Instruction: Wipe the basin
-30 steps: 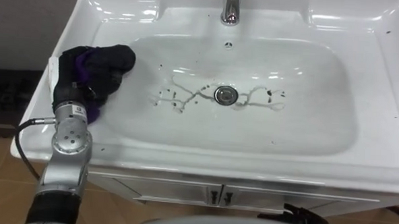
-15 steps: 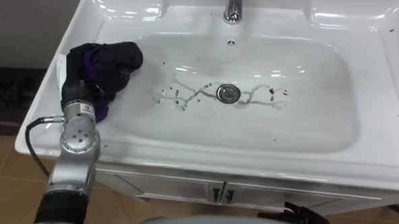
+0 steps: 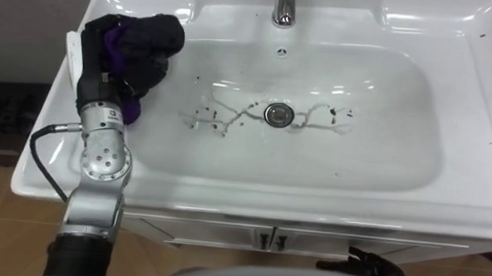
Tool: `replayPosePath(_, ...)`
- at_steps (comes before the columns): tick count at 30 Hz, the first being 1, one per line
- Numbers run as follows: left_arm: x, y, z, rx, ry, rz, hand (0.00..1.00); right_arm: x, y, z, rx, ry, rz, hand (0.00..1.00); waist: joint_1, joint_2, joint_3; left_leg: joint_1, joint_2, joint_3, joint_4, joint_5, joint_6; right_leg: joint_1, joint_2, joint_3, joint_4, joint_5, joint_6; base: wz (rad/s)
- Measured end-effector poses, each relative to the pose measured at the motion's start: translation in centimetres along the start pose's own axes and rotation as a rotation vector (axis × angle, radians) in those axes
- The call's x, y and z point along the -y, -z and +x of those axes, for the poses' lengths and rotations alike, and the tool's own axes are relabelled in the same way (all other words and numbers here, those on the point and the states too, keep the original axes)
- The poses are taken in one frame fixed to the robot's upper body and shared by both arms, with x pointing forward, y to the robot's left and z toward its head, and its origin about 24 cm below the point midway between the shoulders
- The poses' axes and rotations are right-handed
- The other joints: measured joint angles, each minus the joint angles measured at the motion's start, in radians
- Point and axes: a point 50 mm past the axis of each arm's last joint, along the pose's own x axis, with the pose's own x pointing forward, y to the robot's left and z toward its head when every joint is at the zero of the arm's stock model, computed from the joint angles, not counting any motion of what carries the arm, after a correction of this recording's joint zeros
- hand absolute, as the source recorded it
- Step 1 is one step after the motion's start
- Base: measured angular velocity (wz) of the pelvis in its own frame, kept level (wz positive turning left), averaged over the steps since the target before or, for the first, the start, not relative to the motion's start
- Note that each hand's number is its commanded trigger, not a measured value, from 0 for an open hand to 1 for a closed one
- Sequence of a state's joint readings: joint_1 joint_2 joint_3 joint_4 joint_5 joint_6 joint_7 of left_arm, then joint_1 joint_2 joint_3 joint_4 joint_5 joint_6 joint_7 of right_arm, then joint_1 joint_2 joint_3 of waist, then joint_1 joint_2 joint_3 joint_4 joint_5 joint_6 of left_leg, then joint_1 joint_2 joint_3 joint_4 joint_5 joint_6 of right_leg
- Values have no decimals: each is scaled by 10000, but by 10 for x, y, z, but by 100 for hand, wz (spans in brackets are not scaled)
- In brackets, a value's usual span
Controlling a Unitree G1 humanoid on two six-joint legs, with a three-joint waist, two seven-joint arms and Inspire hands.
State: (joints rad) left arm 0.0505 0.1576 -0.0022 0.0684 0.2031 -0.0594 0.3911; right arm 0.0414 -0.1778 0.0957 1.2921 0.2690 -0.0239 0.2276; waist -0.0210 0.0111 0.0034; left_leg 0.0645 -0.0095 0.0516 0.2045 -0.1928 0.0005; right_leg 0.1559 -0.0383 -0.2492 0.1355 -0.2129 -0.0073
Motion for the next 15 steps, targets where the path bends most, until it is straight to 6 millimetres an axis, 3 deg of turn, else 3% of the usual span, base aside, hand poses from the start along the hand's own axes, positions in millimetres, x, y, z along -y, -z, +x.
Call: replayPosePath(15, -2, 4, -7, 343, -196, 1113, 100, -1, 3, 0, 75, 48, 31, 0, -20, 23, -39, 4, 60, -16, -13, -2, -3, 16, 63, -1, 13, 41, -34, 0)
